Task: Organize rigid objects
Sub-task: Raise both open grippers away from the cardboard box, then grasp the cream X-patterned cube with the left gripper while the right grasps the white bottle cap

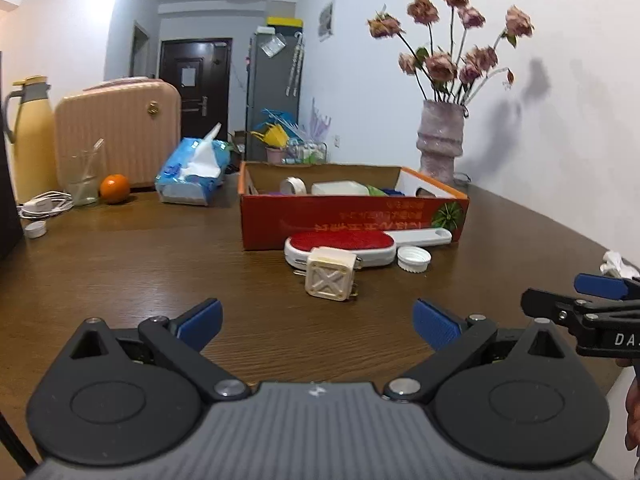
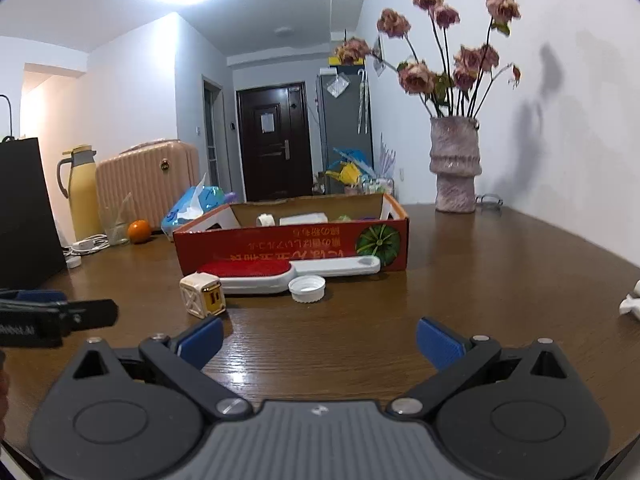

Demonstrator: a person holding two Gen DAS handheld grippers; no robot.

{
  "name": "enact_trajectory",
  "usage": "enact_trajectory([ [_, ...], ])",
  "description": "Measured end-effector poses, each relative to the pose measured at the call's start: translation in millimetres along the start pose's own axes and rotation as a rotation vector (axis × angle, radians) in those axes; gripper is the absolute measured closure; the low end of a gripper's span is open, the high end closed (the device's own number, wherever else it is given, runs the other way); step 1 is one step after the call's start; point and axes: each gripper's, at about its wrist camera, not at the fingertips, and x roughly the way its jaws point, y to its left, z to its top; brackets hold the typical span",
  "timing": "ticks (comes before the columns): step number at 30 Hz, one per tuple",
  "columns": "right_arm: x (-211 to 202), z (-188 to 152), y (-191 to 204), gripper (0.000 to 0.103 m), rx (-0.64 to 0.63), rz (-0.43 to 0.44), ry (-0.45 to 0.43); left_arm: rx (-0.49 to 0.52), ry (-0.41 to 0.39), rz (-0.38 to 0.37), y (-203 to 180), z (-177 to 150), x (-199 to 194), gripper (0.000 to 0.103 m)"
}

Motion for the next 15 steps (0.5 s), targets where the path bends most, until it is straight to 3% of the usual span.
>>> enact_trajectory([
  [5,15,5,-1,0.001,-0.005,-0.003,0.016,0.019,0.048,-0.025,-2,12,30,0.000],
  [15,92,39,-12,0.012,-0.042,0.120,0.142,-0.103,0.129,-0.064,5,35,99,0.000],
])
